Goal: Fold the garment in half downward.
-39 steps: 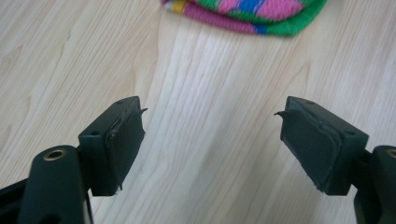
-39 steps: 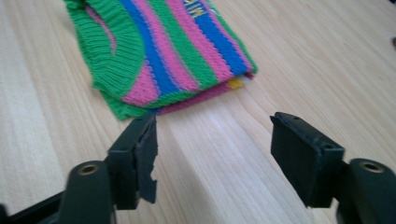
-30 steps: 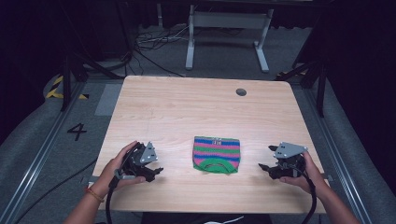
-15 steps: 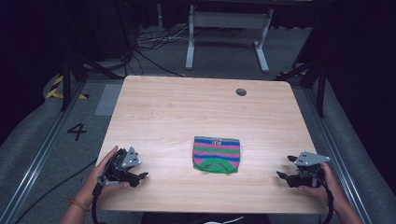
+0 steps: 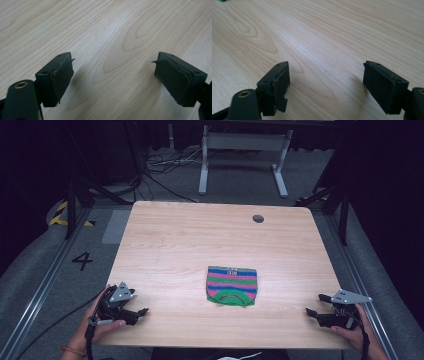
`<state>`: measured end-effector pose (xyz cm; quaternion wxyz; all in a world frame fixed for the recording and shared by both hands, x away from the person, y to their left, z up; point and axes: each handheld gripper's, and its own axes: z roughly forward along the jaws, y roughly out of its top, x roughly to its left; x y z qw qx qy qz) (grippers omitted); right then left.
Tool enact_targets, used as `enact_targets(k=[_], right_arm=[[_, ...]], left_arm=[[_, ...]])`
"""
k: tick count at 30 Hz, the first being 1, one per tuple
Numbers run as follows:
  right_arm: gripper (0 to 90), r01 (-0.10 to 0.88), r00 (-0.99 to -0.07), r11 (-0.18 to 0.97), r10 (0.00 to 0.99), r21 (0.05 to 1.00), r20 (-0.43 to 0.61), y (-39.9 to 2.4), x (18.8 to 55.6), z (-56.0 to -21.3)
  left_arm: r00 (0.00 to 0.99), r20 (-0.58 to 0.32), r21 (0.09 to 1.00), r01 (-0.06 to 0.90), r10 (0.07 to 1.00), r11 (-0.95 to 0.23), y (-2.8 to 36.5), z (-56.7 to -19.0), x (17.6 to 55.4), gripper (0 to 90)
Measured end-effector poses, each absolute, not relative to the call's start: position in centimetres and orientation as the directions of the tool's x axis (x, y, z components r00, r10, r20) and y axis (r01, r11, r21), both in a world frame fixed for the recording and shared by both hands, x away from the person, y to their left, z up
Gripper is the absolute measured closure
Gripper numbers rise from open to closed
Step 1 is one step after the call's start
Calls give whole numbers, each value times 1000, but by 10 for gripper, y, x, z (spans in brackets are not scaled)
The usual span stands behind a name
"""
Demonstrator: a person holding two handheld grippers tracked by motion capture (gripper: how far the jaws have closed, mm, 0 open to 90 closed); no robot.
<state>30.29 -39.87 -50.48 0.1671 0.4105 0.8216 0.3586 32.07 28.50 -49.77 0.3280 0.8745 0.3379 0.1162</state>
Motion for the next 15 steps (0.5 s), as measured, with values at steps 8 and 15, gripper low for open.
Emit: enact_targets(k=[8, 15], right_arm=[[176, 565, -606, 403, 795, 720, 31, -401, 300, -505], [161, 571, -595, 397, 803, 719, 29, -399, 301, -505]], left_arm=[[704, -35, 661, 549, 710, -512, 288, -501, 319, 98], [698, -27, 659, 550, 716, -512, 288, -501, 319, 93]])
